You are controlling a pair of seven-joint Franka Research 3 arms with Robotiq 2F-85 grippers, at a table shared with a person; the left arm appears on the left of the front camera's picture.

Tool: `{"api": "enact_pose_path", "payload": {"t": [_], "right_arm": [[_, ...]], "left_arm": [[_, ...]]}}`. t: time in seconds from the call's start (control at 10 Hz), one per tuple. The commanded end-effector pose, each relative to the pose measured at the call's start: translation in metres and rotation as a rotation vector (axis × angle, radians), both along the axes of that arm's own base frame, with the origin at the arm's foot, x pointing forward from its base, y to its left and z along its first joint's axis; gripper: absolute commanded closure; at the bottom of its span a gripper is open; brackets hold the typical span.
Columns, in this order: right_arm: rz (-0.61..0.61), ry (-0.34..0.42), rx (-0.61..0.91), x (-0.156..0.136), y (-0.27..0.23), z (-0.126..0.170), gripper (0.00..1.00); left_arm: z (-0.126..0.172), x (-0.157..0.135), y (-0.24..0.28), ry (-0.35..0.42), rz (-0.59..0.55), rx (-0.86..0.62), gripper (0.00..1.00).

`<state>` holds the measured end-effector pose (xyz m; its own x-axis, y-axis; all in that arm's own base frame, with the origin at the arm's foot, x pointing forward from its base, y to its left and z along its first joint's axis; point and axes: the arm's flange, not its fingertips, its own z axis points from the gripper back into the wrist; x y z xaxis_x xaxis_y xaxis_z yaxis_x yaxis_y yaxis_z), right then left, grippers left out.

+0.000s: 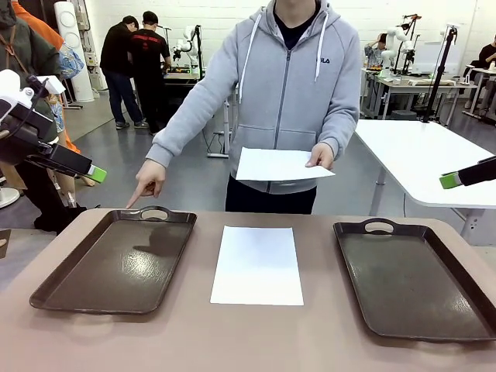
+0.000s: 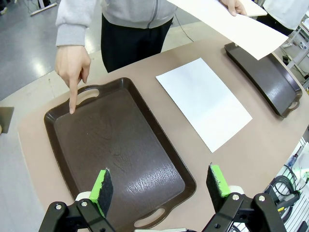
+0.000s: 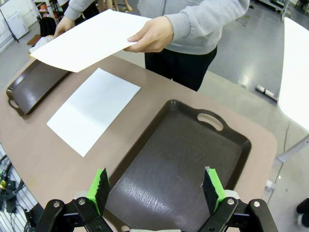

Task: Sort the A4 documents.
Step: Receive the A4 Paper.

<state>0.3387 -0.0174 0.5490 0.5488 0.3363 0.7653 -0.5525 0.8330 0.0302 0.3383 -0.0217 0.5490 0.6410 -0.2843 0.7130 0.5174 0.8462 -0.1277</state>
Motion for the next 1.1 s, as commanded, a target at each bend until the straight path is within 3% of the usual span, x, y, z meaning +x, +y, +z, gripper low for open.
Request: {"api": "enact_pose_path", "payload": {"t": [0.0,0.5,0.6,0.9,1.0], "right_arm": [[0.004,-0.001,0.004,0.001,0.000,0.000,0.00],[0.004,-0.001,0.004,0.001,0.000,0.000,0.00],[0.004,-0.001,0.004,0.001,0.000,0.000,0.00],[0.004,-0.001,0.004,0.001,0.000,0.000,0.00],[0.004,-0.001,0.004,0.001,0.000,0.000,0.00]], "left_arm": [[0.000,0.000,0.001,-0.004,-0.006,-0.006,0.00],[0.000,0.000,0.000,0.000,0.000,0.000,0.00],[0.001,0.001,0.007,0.024,0.060,-0.011,0.00],[-0.014,0.035,-0.015,0.166,0.099,-0.076,0.00],[-0.021,0.054,-0.027,0.247,0.104,-0.143,0.00]]}}
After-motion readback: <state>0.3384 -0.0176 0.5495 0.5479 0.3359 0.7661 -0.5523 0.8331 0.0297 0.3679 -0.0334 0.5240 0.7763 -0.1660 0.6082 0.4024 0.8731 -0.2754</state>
